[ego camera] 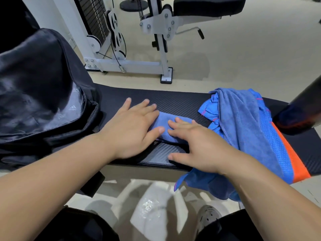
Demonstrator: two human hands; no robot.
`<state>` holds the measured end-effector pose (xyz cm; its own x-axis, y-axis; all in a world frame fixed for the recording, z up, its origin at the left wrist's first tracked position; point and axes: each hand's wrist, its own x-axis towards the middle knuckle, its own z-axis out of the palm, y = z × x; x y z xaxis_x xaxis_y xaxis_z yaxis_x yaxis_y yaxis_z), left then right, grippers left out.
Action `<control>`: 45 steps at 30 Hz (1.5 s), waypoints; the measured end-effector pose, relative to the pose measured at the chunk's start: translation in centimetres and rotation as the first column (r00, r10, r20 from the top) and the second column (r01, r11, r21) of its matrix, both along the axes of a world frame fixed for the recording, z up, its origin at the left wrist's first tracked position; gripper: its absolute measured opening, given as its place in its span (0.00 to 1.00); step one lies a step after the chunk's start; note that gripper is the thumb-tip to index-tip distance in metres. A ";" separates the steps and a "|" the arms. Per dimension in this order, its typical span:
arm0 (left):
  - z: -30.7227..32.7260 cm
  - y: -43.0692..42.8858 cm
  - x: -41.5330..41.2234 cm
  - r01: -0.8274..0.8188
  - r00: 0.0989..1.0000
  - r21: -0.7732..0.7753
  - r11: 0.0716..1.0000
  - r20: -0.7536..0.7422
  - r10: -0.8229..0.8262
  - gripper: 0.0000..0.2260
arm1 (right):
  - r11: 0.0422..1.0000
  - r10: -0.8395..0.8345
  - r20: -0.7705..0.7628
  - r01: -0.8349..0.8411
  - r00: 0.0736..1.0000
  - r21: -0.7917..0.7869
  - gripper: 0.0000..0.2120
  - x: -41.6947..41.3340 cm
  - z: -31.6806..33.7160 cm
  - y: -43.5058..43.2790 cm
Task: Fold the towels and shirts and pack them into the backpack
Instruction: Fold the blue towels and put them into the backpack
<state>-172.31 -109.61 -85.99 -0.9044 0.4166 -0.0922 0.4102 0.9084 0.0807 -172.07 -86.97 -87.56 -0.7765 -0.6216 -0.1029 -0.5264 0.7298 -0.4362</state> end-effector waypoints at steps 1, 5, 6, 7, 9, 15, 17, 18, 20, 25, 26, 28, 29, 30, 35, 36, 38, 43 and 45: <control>0.3 0.8 -0.7 -0.033 0.999 0.056 0.998 0.008 0.033 0.39 | 1.000 0.001 0.002 -0.001 1.000 -0.004 0.35 0.0 -0.1 0.1; -1.6 3.3 -3.5 -0.142 0.986 0.171 0.975 0.108 0.125 0.30 | 0.991 -0.022 0.022 0.024 1.000 -0.132 0.30 -0.2 -0.8 0.5; -2.6 3.5 -3.7 -0.160 0.984 0.159 0.974 0.101 0.145 0.29 | 0.973 -0.064 0.006 0.063 0.998 -0.223 0.26 -0.3 -1.2 0.6; -3.6 3.5 -3.7 -0.180 0.982 0.148 0.972 0.083 0.169 0.28 | 0.940 -0.136 -0.037 0.118 0.990 -0.320 0.21 -0.3 -1.7 0.7; -4.8 3.5 -3.3 -0.217 0.976 0.137 0.967 0.030 0.214 0.29 | 0.868 -0.321 -0.139 0.232 0.937 -0.439 0.15 -0.5 -2.6 0.4; -5.3 4.3 -2.5 -0.288 0.955 0.140 0.947 -0.024 0.294 0.30 | 0.857 -0.495 -0.135 0.456 0.858 -0.241 0.24 -1.0 -4.0 -1.4; -5.4 4.4 -2.4 -0.305 0.949 0.159 0.939 -0.025 0.313 0.31 | 0.885 -0.466 -0.154 0.461 0.871 -0.073 0.27 -1.3 -4.6 -1.4; -5.4 4.5 -2.5 -0.308 0.948 0.172 0.936 -0.024 0.317 0.31 | 0.887 -0.458 -0.176 0.462 0.871 -0.018 0.27 -1.5 -4.7 -1.4; -5.4 4.4 -2.5 -0.308 0.949 0.179 0.934 -0.011 0.315 0.30 | 0.885 -0.451 -0.178 0.464 0.874 0.035 0.26 -1.7 -4.7 -1.4; -4.6 4.1 -2.4 -0.260 0.965 0.141 0.955 0.028 0.259 0.30 | 0.876 -0.446 -0.184 0.469 0.876 0.109 0.29 -1.4 -3.8 -1.8; -4.3 4.1 -2.2 -0.240 0.971 0.123 0.963 0.036 0.238 0.29 | 0.872 -0.451 -0.190 0.475 0.872 0.113 0.30 -1.3 -3.5 -1.7; -3.6 3.8 -1.4 -0.206 0.977 0.084 0.975 0.066 0.201 0.29 | 0.873 -0.465 -0.138 0.479 0.874 0.095 0.28 -1.2 -3.0 -1.4; -3.4 3.6 -0.9 -0.190 0.979 0.069 0.979 0.088 0.184 0.28 | 0.878 -0.465 -0.105 0.473 0.879 0.071 0.29 -1.1 -2.7 -1.3; -3.1 3.3 -0.2 -0.172 0.981 0.062 0.983 0.105 0.165 0.28 | 0.888 -0.454 -0.089 0.459 0.887 0.040 0.30 -0.9 -2.5 -1.1; -1.4 0.9 2.2 -0.130 0.966 0.274 0.953 0.253 0.059 0.33 | 0.862 -0.422 0.140 0.444 0.896 -0.246 0.31 -0.2 -0.7 -0.8; -1.0 0.3 2.5 -0.154 0.952 0.363 0.919 0.305 0.040 0.34 | 0.835 -0.399 0.215 0.451 0.891 -0.316 0.31 -0.2 -0.2 -1.1; -0.1 -0.5 3.1 -0.216 0.919 0.507 0.835 0.394 -0.002 0.35 | 0.801 -0.351 0.265 0.434 0.898 -0.411 0.28 -0.5 0.8 -2.0; 3.0 -3.2 3.6 -0.330 0.885 0.703 0.630 0.462 -0.052 0.30 | 0.728 -0.310 0.329 0.445 0.892 -0.521 0.24 -2.0 4.6 -5.3; 4.3 -4.6 3.7 -0.331 0.903 0.732 0.596 0.429 -0.025 0.27 | 0.711 -0.288 0.352 0.445 0.891 -0.545 0.24 -2.5 5.9 -6.9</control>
